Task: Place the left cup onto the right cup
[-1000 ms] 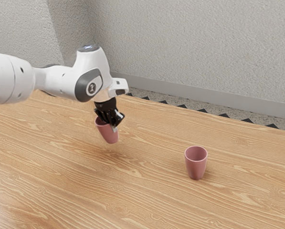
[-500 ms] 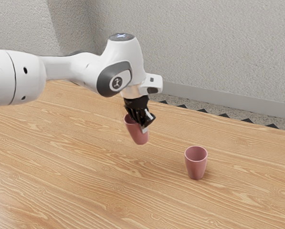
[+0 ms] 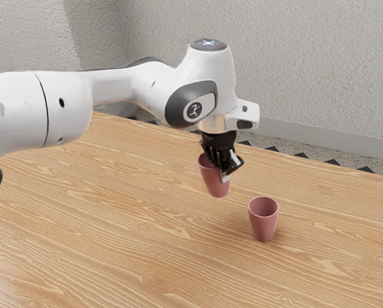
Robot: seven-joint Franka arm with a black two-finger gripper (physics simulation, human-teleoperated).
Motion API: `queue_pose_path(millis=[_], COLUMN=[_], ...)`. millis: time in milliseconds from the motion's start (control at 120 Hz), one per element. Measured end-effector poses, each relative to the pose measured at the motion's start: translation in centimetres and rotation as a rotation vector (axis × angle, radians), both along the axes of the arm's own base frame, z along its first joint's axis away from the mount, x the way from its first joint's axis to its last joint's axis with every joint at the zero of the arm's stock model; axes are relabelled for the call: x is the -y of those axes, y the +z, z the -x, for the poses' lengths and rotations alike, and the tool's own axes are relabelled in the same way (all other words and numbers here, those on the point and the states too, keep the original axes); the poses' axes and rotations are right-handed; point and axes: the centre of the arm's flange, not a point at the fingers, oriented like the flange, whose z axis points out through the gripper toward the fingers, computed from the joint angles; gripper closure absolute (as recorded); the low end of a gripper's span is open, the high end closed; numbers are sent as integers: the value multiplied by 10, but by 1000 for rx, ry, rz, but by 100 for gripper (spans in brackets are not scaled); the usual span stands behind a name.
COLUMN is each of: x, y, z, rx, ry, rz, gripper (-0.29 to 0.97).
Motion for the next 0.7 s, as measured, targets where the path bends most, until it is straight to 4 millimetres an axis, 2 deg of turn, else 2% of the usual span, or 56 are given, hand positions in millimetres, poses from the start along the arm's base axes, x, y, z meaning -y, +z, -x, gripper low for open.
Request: queue_pose_path(millis=[167, 292, 700], x=[30, 47, 82], y=[-8, -5, -17], z=[-5, -4, 0], rx=[-14, -16, -50], ry=[-25, -39, -62], rz=[-15, -16, -44], gripper=[78, 78, 78])
